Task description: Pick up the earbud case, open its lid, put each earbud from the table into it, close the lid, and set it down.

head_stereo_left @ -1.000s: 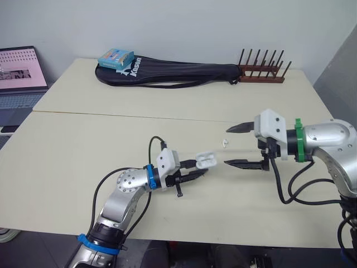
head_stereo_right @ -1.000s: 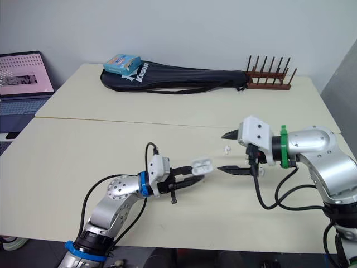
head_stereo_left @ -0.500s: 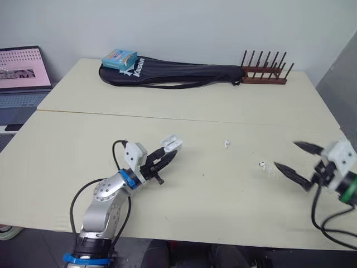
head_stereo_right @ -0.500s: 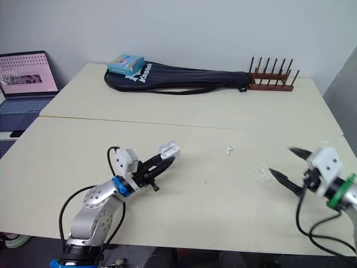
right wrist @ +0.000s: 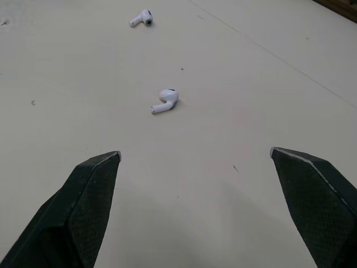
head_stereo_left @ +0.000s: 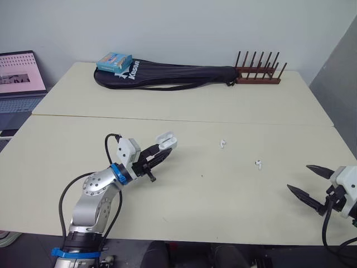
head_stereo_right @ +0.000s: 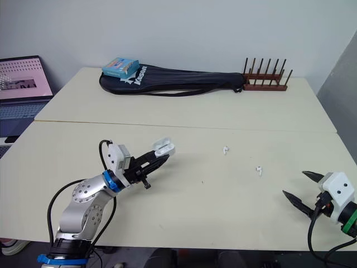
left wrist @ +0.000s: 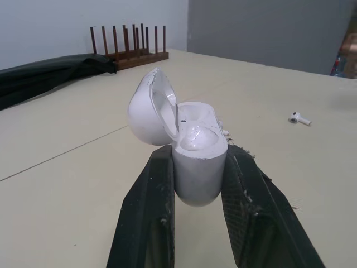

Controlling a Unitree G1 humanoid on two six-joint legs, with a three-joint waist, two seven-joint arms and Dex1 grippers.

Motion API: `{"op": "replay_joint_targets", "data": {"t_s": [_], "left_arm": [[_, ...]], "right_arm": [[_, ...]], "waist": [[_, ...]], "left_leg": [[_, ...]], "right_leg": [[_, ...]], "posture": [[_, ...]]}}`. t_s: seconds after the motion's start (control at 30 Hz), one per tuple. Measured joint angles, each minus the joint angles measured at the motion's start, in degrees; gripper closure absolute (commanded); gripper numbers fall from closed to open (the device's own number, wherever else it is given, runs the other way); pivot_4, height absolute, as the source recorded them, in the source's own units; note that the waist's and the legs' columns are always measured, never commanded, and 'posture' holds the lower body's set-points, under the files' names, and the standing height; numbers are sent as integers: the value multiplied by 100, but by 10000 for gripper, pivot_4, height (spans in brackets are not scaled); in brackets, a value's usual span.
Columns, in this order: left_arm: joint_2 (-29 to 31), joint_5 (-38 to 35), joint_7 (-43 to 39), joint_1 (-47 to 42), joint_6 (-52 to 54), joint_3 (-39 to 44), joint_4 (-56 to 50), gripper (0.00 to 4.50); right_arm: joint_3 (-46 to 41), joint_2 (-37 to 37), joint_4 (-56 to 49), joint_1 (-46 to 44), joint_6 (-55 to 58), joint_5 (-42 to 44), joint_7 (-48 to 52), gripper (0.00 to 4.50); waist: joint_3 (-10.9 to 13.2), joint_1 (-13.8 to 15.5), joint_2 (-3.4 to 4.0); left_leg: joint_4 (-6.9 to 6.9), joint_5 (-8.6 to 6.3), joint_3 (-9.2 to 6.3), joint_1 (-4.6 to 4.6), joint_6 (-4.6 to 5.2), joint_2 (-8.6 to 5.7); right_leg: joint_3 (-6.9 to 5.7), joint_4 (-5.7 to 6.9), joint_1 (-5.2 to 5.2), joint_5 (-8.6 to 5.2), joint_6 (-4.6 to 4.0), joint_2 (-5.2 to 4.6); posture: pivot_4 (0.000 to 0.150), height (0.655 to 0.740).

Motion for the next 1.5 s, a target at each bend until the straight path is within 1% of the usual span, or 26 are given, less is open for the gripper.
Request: {"op": "replay_joint_targets", "data": {"t_s": [0.27,0.37,0.43,0.57,0.63,0.67,0.77,0.9,0.97,1.07,1.23,1.33,1.4,1.43,1.47,1.5], "left_arm": [[79,-52,-270,-129,67,0,174,37324],[114,-50,-345,-188,58,0,309,37324],[125,-45,-393,-223,47,-11,345,37324],[150,-31,-463,-240,19,-28,379,37324],[174,-7,-492,-229,9,-44,385,37324],[176,9,-494,-230,12,-58,390,37324],[175,23,-492,-236,20,-118,349,37324],[184,34,-480,-218,51,-127,319,37324],[184,39,-471,-217,58,-133,311,37324],[184,40,-440,-211,68,-147,281,37324],[187,40,-372,-180,88,-173,218,37324],[186,41,-360,-180,103,-197,212,37324],[186,40,-350,-180,115,-199,212,37324],[186,40,-346,-180,120,-200,211,37324],[186,40,-342,-178,128,-199,211,37324],[186,40,-337,-176,138,-200,210,37324]], "right_arm": [[26,-51,-87,65,195,12,22,0],[128,-98,-356,46,453,49,-6,0],[391,-136,-732,-89,742,97,-130,0],[1235,-34,-1359,-948,1636,20,-900,0],[1865,270,-1441,-1657,2186,-142,-1446,0],[2219,556,-1406,-2088,2481,-272,-1771,0],[2957,1273,-1088,-2971,3014,-573,-2546,0],[3393,2016,-193,-3648,3256,-998,-3336,0],[3457,2315,288,-3847,3240,-1187,-3645,0],[3546,2554,1019,-4104,2990,-1499,-4031,0],[3474,3081,1777,-4440,2485,-1613,-4377,0],[3417,3267,2006,-4536,2349,-1620,-4510,0],[3393,3358,2028,-4536,2337,-1633,-4602,3685],[3396,3382,2028,-4533,2342,-1635,-4606,6223],[3399,3418,2023,-4525,2350,-1638,-4611,8936],[3417,3447,2011,-4512,2361,-1646,-4616,12690]], "waist": [[0,0,0],[0,-4,0],[0,-14,0],[0,-14,0],[1,-16,-2],[1,-22,-2],[3,-9,0],[3,41,0],[3,38,0],[3,24,0],[2,-9,1],[2,-14,1],[1,-15,2],[1,-15,2],[1,-14,3],[1,-13,3]], "left_leg": [[0,0,0,0,0,0],[0,0,0,1,0,1],[0,0,0,0,0,2],[0,0,-1,0,0,3],[0,0,-2,-2,-1,4],[-1,0,-1,-3,-1,5],[-1,0,-7,-20,-1,5],[5,1,-11,-69,-2,0],[5,1,-7,-73,-2,0],[4,2,-5,-73,-2,2],[4,2,-5,-69,-1,10],[4,2,-4,-69,-1,10],[4,2,-4,-68,-1,11],[4,2,-4,-68,-1,11],[4,2,-5,-67,-1,11],[4,2,-5,-67,-1,11]], "right_leg": [[0,0,0,0,0,0],[0,0,0,0,0,0],[0,0,-1,0,0,1],[0,1,-2,0,0,1],[0,2,-6,0,-1,3],[1,3,-9,1,-1,3],[-6,0,-22,1,-1,2],[-10,2,-66,1,-2,-5],[-9,5,-73,2,-2,-6],[-8,17,-81,2,-3,-4],[-8,27,-83,2,-3,3],[-7,27,-83,2,-3,3],[-7,28,-84,2,-3,3],[-7,29,-83,2,-3,3],[-7,30,-83,2,-3,3],[-8,31,-83,2,-3,3]], "posture": [[1500,7026],[1500,7026],[1500,7026],[1500,7026],[1500,7026],[1500,7026],[1500,7026],[1500,7026],[1500,7026],[1500,7026],[1500,7026],[1500,7026],[1500,7026],[1500,7026],[1500,7026],[1500,7026]]}}
